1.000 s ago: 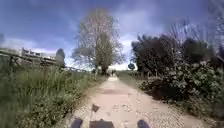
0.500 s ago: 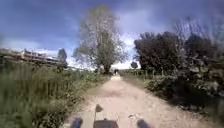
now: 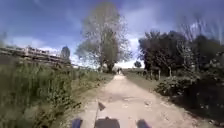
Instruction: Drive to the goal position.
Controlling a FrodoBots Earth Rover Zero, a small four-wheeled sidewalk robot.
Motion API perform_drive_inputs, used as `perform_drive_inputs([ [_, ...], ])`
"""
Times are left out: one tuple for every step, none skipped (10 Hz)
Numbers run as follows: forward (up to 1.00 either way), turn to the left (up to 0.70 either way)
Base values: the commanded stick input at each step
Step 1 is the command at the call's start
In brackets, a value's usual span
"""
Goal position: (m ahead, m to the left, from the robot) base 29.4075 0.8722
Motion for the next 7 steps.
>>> perform_drive_inputs([
  [0.85,-0.10],
  [0.85,-0.32],
  [0.85,-0.19],
  [0.85,0.00],
  [0.85,0.00],
  [0.85,0.00],
  [0.85,-0.17],
])
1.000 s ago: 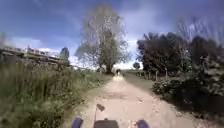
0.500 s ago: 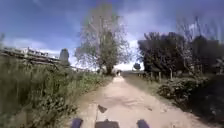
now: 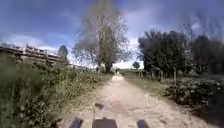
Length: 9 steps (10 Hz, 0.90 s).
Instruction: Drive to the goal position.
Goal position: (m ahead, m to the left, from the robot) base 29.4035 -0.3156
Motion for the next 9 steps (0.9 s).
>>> perform_drive_inputs([
  [0.85,-0.33],
  [0.85,-0.33],
  [0.85,-0.08],
  [0.85,0.00],
  [0.85,0.00],
  [0.85,-0.09],
  [0.85,-0.34],
  [0.85,-0.32],
  [0.85,-0.02],
])
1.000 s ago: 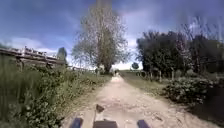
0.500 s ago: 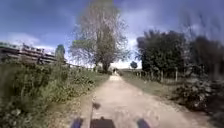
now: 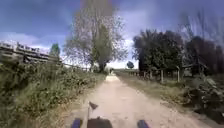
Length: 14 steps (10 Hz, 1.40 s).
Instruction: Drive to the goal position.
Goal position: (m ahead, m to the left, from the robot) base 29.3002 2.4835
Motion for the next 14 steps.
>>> perform_drive_inputs([
  [0.85,0.00],
  [0.85,-0.02],
  [0.85,-0.34],
  [0.85,-0.33],
  [0.85,0.00],
  [0.85,0.00],
  [0.85,0.00],
  [0.85,0.00],
  [0.85,-0.14],
  [0.85,-0.33],
  [0.85,0.00],
  [0.85,0.00],
  [0.85,0.00],
  [0.85,0.00],
])
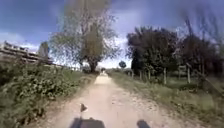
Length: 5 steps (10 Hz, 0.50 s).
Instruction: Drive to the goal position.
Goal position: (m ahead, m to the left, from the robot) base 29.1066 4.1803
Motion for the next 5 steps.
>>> perform_drive_inputs([
  [0.85,0.00],
  [0.85,0.00],
  [0.85,0.00],
  [0.85,0.00],
  [0.85,0.00],
])
